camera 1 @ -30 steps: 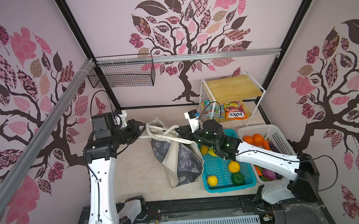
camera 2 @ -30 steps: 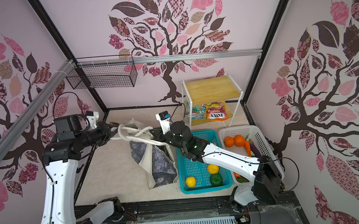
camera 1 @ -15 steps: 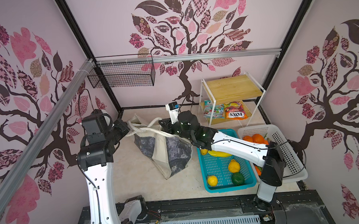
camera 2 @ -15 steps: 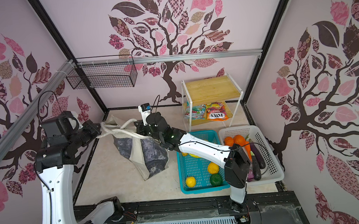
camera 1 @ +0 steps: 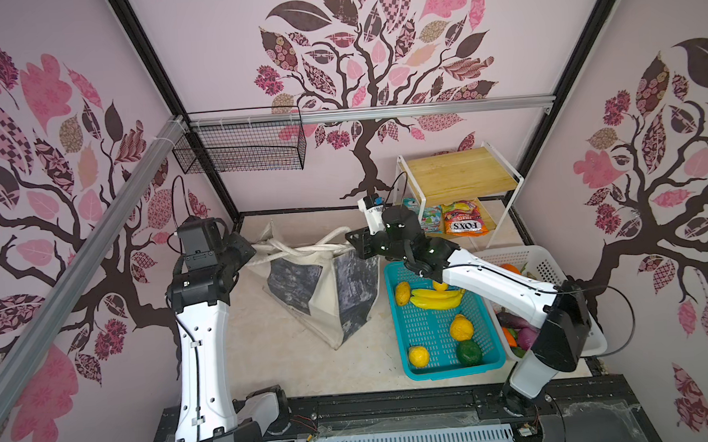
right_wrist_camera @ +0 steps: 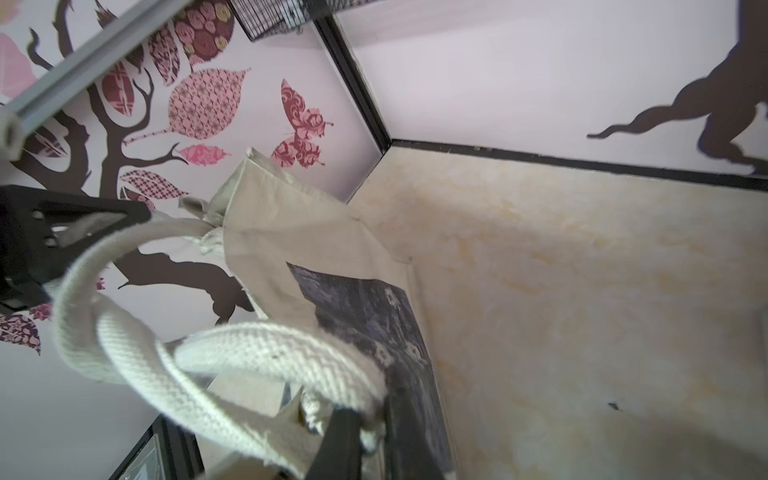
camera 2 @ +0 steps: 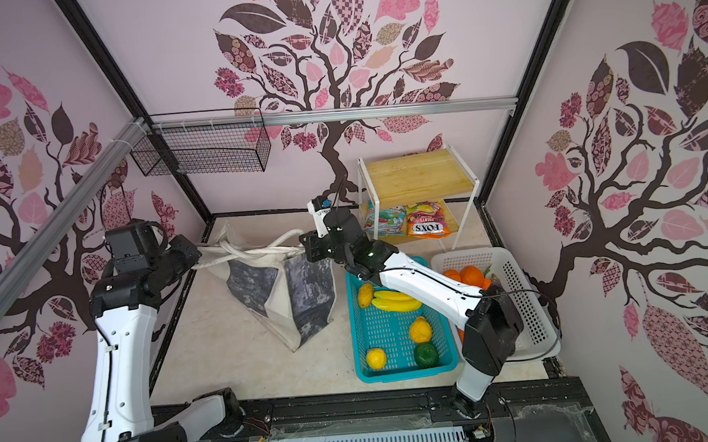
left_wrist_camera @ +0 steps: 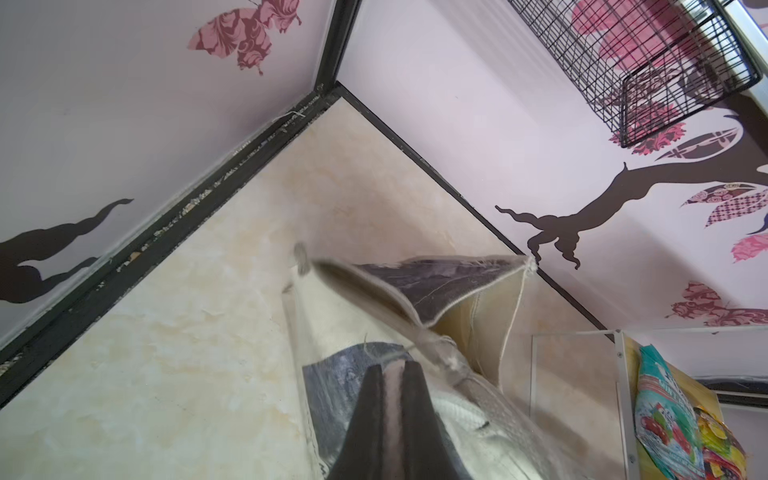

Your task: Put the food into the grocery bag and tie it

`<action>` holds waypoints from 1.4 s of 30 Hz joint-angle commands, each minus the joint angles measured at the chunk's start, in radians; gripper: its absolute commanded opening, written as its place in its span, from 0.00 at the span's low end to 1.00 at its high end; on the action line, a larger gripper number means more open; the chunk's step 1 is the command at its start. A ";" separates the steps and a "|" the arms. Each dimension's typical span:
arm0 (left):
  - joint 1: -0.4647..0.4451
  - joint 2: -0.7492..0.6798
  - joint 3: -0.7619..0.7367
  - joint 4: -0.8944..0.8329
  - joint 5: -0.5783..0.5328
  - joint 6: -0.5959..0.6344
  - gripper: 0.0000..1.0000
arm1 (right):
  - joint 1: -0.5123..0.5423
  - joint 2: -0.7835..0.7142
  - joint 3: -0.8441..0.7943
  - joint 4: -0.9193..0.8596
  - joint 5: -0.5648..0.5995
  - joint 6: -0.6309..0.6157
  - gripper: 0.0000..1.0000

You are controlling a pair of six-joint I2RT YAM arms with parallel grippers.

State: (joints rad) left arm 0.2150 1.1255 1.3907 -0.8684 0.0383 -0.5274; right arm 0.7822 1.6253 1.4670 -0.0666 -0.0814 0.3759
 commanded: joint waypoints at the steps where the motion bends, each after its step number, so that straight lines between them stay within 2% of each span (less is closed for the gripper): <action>1: 0.096 0.003 -0.017 0.127 -0.242 0.011 0.00 | -0.122 -0.126 -0.094 -0.124 0.155 -0.078 0.00; 3: 0.096 0.011 -0.018 0.138 -0.199 0.008 0.00 | -0.146 -0.138 -0.124 -0.132 0.144 -0.077 0.00; 6: 0.100 0.021 -0.013 0.137 -0.192 0.008 0.00 | -0.163 -0.162 -0.152 -0.153 0.223 -0.072 0.00; 10: 0.169 0.045 0.012 0.138 -0.126 -0.002 0.00 | -0.219 -0.158 -0.138 -0.236 0.311 -0.073 0.00; 13: 0.183 0.068 0.039 0.133 -0.105 0.002 0.00 | -0.233 -0.155 -0.156 -0.238 0.318 -0.084 0.00; 16: 0.185 0.077 0.054 0.138 -0.045 -0.002 0.00 | -0.234 -0.110 -0.149 -0.229 0.319 -0.087 0.00; 18: 0.193 0.087 0.075 0.127 -0.026 0.004 0.00 | -0.236 -0.056 -0.091 -0.297 0.376 -0.105 0.00; 21: 0.251 0.101 0.091 0.123 0.034 -0.004 0.00 | -0.240 -0.034 -0.076 -0.319 0.425 -0.130 0.00; 25: 0.262 0.118 0.086 0.127 0.026 0.004 0.00 | -0.248 -0.052 -0.081 -0.285 0.371 -0.117 0.00; 29: 0.269 0.112 0.091 0.111 -0.060 0.028 0.00 | -0.252 -0.035 -0.019 -0.364 0.444 -0.130 0.00; 30: 0.275 0.111 0.093 0.109 -0.062 0.027 0.00 | -0.261 -0.044 -0.023 -0.364 0.419 -0.128 0.00; 33: 0.299 0.111 0.079 0.123 -0.055 0.026 0.00 | -0.329 -0.095 -0.068 -0.313 0.180 -0.095 0.00; 36: 0.327 0.105 0.054 0.127 -0.047 0.024 0.00 | -0.333 -0.106 -0.043 -0.345 0.196 -0.141 0.00; 40: 0.349 0.072 -0.002 0.175 0.063 -0.016 0.00 | -0.338 -0.098 -0.058 -0.322 0.131 -0.156 0.00; 42: 0.349 0.065 -0.014 0.179 0.052 -0.014 0.00 | -0.343 -0.102 -0.072 -0.305 0.113 -0.143 0.00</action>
State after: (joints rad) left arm 0.4194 1.2156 1.3922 -0.8913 0.4366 -0.5781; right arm 0.6483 1.5826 1.4277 -0.1722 -0.2749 0.2661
